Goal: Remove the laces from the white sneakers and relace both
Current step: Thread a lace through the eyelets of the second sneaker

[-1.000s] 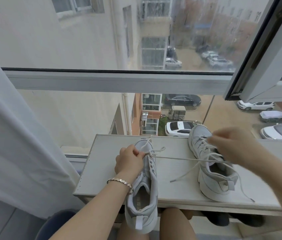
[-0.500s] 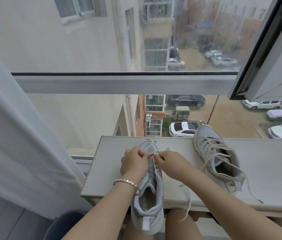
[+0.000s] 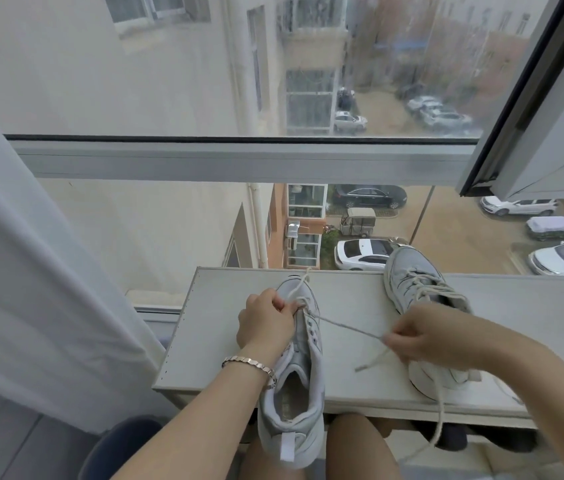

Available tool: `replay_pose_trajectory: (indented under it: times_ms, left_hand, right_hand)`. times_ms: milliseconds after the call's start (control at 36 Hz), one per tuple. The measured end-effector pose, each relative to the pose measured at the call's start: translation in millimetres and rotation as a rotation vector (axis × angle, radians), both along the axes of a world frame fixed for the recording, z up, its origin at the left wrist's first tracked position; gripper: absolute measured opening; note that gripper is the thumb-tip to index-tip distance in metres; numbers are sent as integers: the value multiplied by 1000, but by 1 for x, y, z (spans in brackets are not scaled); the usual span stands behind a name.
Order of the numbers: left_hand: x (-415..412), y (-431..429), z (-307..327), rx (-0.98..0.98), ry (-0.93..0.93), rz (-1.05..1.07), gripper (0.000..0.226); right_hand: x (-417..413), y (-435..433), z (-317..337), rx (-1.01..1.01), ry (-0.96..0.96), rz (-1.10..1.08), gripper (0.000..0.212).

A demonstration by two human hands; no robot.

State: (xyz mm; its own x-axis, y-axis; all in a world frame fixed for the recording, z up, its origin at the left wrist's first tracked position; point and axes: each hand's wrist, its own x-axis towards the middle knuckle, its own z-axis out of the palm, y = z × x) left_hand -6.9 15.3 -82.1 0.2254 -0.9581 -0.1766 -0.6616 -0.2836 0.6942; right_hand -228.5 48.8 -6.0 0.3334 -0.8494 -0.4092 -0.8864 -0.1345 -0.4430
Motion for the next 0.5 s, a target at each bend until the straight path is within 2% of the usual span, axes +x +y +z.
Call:
replay_pose_trajectory:
  times_ms: [111,222,389,444,500]
  left_hand:
    - [0,0,1,2,-11,4,29]
    - [-1,2,2,-1,-2,13,25]
    - [-1,3,4,5,-13,6,27]
    - [-1,2,3,13,-1,6,28]
    - [-1,2,3,12,2,10,29]
  right_hand:
    - [47,-25,-11,-319,-126,-123,32]
    - [86,-43,-39,-218,-65,-188,50]
    - [104,-51,-54,-303,-46,-281,35]
    - [103,-51,-55,-346,-103,-295,31]
    - [101,-49,-56,-309,-287,-367,30]
